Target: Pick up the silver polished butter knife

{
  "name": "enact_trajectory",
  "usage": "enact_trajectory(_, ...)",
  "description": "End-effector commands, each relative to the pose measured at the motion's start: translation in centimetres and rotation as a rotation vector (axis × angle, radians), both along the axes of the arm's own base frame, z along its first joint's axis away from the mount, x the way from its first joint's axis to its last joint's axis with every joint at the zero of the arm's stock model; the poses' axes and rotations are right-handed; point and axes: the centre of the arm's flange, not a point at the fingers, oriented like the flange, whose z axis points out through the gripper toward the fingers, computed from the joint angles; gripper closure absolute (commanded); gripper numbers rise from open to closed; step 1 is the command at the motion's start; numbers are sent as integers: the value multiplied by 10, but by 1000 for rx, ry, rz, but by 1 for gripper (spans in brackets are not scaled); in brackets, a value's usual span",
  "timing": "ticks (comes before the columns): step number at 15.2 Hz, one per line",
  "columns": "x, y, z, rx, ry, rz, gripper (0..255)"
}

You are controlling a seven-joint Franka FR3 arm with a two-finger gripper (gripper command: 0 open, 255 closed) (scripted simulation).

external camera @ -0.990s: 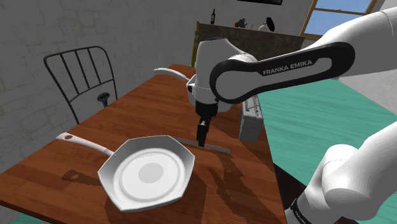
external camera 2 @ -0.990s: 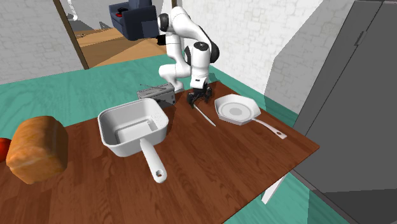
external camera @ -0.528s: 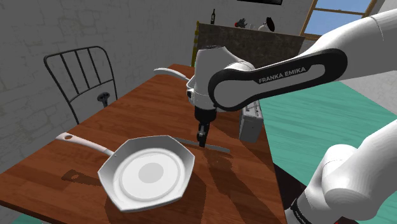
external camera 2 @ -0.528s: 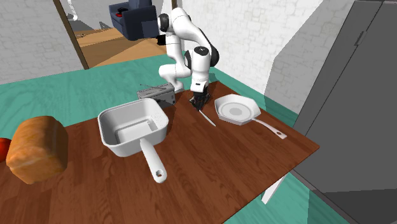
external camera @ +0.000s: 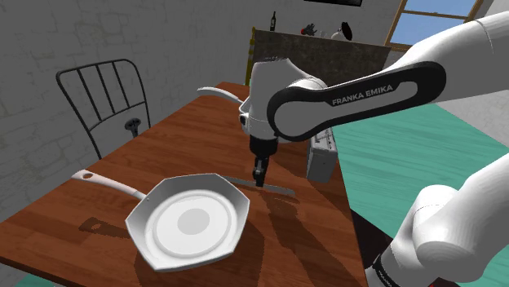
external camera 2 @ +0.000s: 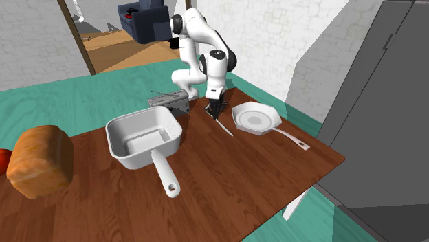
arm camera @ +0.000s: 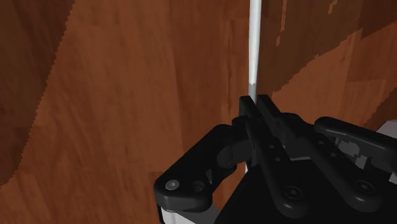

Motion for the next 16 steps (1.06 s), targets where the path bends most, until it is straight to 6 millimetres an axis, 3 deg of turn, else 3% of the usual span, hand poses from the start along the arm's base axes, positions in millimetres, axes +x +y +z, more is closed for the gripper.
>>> enact_trajectory(1, 0, 0, 8, 0, 0, 0, 255)
enact_trajectory(14, 0, 0, 77, 0, 0, 0, 255)
enact_trajectory(16, 0, 0, 78, 0, 0, 0, 255)
